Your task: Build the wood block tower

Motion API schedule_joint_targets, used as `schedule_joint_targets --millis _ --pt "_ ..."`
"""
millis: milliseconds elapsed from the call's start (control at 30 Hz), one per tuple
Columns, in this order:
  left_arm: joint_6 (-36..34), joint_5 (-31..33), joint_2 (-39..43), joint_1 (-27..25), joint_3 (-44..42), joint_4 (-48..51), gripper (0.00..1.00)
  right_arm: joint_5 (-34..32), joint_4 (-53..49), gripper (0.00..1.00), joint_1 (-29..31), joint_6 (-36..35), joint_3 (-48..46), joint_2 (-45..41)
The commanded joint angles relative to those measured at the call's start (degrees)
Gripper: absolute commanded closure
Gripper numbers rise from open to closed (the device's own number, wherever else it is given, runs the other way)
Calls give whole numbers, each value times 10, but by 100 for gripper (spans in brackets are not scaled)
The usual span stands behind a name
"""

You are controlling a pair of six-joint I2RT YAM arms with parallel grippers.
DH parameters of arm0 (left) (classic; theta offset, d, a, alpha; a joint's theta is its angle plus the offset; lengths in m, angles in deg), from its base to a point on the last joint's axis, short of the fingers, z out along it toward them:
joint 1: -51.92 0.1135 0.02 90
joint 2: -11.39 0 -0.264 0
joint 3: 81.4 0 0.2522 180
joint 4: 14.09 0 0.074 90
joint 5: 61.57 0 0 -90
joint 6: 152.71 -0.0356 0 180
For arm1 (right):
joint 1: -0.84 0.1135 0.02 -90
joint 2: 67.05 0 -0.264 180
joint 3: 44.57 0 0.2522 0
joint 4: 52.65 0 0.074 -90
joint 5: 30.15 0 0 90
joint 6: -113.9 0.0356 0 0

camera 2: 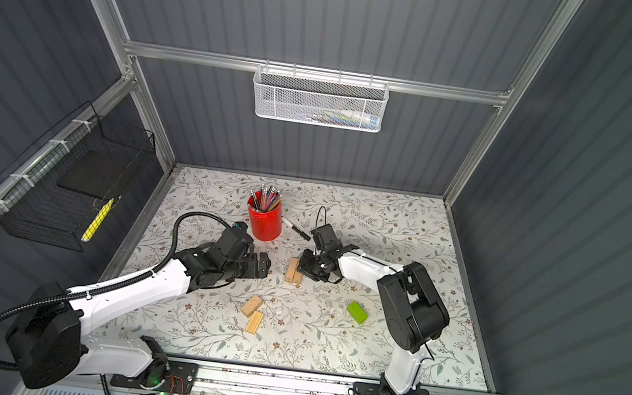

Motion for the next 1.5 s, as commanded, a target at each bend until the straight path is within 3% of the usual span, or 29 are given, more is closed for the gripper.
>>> schedule_joint_targets --millis 0,733,1033,1467 --pt "-11 -3 -5 5 15 1 1 -8 -8 71 -5 4 10 1" --pt "-11 -3 -7 6 19 3 1 21 12 68 -9 17 8 9" --pt "-13 -5 -6 7 19 0 1 -31 -29 62 -14 -1 2 -30" --pt "-17 -25 -14 8 17 -5 3 17 18 59 -33 2 12 18"
